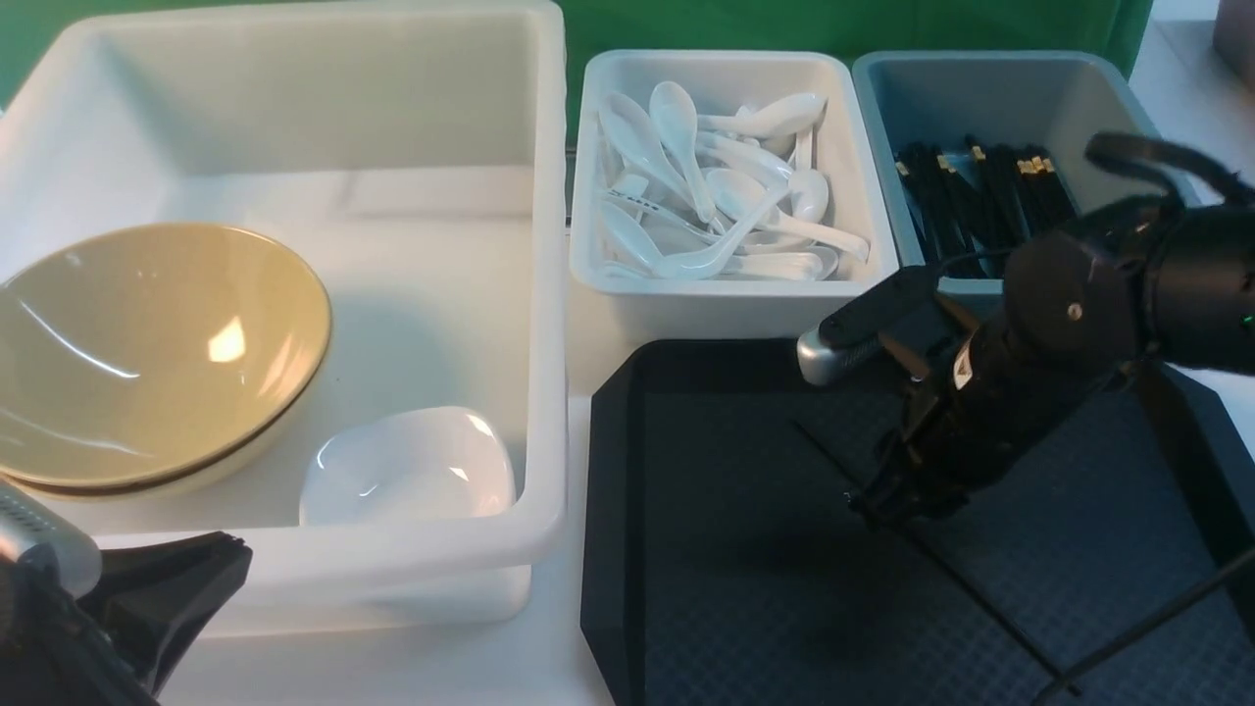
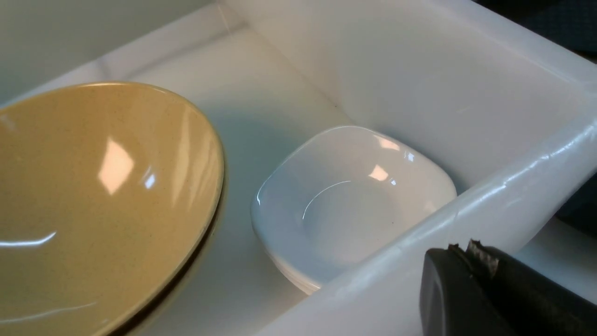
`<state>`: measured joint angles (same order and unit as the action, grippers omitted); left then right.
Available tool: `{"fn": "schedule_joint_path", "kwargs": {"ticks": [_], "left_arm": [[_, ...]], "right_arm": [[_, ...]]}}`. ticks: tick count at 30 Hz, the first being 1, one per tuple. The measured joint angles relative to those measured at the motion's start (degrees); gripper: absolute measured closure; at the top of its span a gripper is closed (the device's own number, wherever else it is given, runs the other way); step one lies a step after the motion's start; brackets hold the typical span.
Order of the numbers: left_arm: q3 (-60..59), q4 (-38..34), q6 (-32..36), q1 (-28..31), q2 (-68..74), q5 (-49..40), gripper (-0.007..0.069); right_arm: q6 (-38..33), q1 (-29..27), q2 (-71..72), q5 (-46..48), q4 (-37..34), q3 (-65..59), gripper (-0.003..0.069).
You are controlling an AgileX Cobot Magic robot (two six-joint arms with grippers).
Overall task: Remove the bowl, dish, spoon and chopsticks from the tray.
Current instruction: Use the right arm to grab a chopstick, then use the right arm to put a chopstick into the small storage box on the right
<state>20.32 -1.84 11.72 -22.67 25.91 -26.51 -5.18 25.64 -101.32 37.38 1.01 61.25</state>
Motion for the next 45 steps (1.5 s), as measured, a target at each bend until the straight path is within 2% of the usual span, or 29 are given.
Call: {"fn": "schedule_joint_path", "kwargs": {"ticks": [4,8,9,10,19,23,26,28,31,32,33,34,35,36,37,38,39,42,45], "left_arm": [[0.0,0.0,0.0,0.0,0.0,0.0,0.0632],[0.0,0.0,0.0,0.0,0.0,-0.86,0.0632],[0.0,0.0,0.0,0.0,0.0,-1.45,0.0632],[0.0,0.0,0.0,0.0,0.0,-1.59,0.0632],[0.0,0.0,0.0,0.0,0.0,-1.37,0.0632],[0.0,0.0,0.0,0.0,0.0,-1.16,0.0632],[0.0,0.06,0.0,0.0,0.0,-0.95,0.0632],[0.0,0.18,0.0,0.0,0.0,-0.7,0.0632],[0.0,0.61,0.0,0.0,0.0,-0.66,0.0632],[0.0,0.82,0.0,0.0,0.0,-0.59,0.0632],[0.0,1.24,0.0,0.0,0.0,-0.47,0.0632],[0.0,1.3,0.0,0.0,0.0,-0.47,0.0632],[0.0,1.85,0.0,0.0,0.0,-0.47,0.0632],[0.0,1.85,0.0,0.0,0.0,-0.47,0.0632],[0.0,2.4,0.0,0.0,0.0,-0.53,0.0632],[0.0,2.4,0.0,0.0,0.0,-0.53,0.0632],[0.0,2.54,0.0,0.0,0.0,-0.59,0.0632],[0.0,2.6,0.0,0.0,0.0,-0.58,0.0632],[0.0,2.6,0.0,0.0,0.0,-0.58,0.0632]], "right_arm": [[1.12,0.0,-3.53,-2.67,-0.16,0.16,0.0425],[0.79,0.0,-3.55,-2.5,-0.5,0.29,0.0505],[-0.41,0.0,-2.75,-1.33,-0.43,0.0,0.0575],[-0.79,0.0,-2.03,-0.74,-0.35,-0.07,0.0594],[-4.62,0.0,18.77,-0.18,0.49,-0.42,0.0606],[-4.57,-1.96,25.51,-11.78,5.45,-0.53,0.0606],[-4.57,-6.29,26.9,-29.78,7.97,-0.53,0.0606],[-3.65,-10.59,24.78,-46.75,8.32,-0.47,0.0601],[-0.18,-14.28,20.0,-55.86,8.52,1.87,0.0561],[1.48,-15.29,18.37,-56.22,8.65,3.15,0.0543],[4.67,-16.73,15.71,-55.11,8.64,5.75,0.0478],[5.18,-16.9,15.71,-54.76,8.64,6.16,0.0478],[8.84,-17.86,13.55,-51.23,8.64,8.91,0.0412],[9.91,-18.06,13.19,-50.02,8.64,9.68,0.0383],[14.12,-18.41,12.66,-43.52,8.64,13.14,0.0314],[14.49,-18.41,12.66,-42.66,8.64,13.14,0.0307],[16.34,-18.53,13.77,-35.81,8.64,16.65,0.0268],[15.62,-18.31,17.74,-23.93,8.64,20.94,0.0274],[10.9,-17.52,26.15,-15.12,8.64,21.54,0.039]]}}
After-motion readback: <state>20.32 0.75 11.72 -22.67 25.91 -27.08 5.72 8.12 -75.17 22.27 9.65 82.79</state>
